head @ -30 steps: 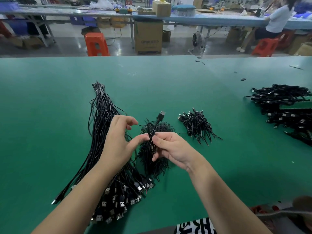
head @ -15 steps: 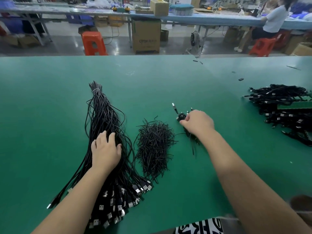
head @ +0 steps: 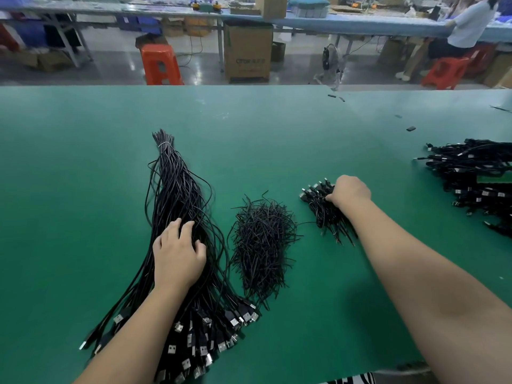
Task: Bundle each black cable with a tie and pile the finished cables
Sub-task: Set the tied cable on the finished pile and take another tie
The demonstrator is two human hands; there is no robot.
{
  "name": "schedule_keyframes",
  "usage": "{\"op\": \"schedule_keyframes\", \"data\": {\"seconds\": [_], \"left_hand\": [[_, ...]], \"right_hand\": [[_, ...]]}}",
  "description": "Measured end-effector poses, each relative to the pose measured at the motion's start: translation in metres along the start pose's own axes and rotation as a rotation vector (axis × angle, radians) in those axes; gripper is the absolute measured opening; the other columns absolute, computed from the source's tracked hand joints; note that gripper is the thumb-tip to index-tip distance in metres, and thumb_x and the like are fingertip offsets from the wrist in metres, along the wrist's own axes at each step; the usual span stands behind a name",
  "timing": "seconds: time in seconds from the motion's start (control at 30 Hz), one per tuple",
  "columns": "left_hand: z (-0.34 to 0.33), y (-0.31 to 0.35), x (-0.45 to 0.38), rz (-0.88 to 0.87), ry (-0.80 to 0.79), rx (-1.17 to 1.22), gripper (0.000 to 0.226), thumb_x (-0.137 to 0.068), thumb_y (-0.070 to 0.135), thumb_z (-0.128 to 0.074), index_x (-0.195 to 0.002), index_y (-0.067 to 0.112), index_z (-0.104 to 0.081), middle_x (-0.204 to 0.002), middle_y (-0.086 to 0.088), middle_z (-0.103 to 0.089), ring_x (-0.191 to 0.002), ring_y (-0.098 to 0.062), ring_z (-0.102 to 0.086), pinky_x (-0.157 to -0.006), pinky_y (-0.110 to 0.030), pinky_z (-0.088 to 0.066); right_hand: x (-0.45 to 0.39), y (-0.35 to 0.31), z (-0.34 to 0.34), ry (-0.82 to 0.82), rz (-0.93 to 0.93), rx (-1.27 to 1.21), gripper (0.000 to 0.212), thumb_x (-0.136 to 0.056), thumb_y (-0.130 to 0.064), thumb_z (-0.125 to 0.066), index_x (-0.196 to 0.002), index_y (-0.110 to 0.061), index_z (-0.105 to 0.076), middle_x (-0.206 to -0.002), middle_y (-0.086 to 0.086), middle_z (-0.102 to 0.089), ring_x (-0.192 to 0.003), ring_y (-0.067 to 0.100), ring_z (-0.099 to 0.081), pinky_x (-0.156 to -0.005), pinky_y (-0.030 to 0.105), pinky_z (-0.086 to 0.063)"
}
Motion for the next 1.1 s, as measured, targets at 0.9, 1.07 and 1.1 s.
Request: {"op": "schedule_keyframes", "data": {"seconds": [0.9, 1.07, 1.1], "left_hand": [[0.008, -0.016, -0.004, 0.057, 0.023, 0.358, 0.03, -0.096, 0.015, -0.055, -0.124, 0.015, -0.067, -0.147, -0.002, -0.052, -0.142, -0.02, -0.038, -0.117, -0.043, -0.023], [0.011, -0.02, -0.005, 0.093, 0.039, 0.486, 0.026, -0.099, 0.013, -0.05, -0.114, 0.013, -0.071, -0.142, -0.004, -0.058, -0.141, -0.02, -0.042, -0.117, -0.043, -0.028], [0.012, -0.023, -0.005, 0.116, 0.043, 0.538, 0.026, -0.099, 0.013, -0.049, -0.111, 0.013, -0.072, -0.14, -0.004, -0.06, -0.139, -0.02, -0.044, -0.116, -0.041, -0.03]], "right_hand": [[0.305, -0.206, -0.069, -0.346, 1.205, -0.185, 0.02, -0.096, -0.023, -0.059, -0.111, -0.022, -0.073, -0.114, 0.004, -0.057, -0.094, 0.023, -0.059, -0.08, 0.042, -0.053], [0.3, -0.203, -0.067, -0.301, 1.18, -0.179, 0.019, -0.1, -0.03, -0.059, -0.107, -0.019, -0.073, -0.116, 0.005, -0.052, -0.101, 0.024, -0.05, -0.094, 0.041, -0.044], [0.299, -0.203, -0.063, -0.252, 1.183, -0.195, 0.021, -0.101, -0.031, -0.058, -0.107, -0.019, -0.074, -0.115, 0.005, -0.056, -0.106, 0.025, -0.047, -0.099, 0.039, -0.039]]}}
Point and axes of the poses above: each hand's wrist, its own x-axis away from the middle knuckle, its own z-axis out of the back of the hand, y = z × x, the point moved 7 cm from there along -x, towards the middle knuckle
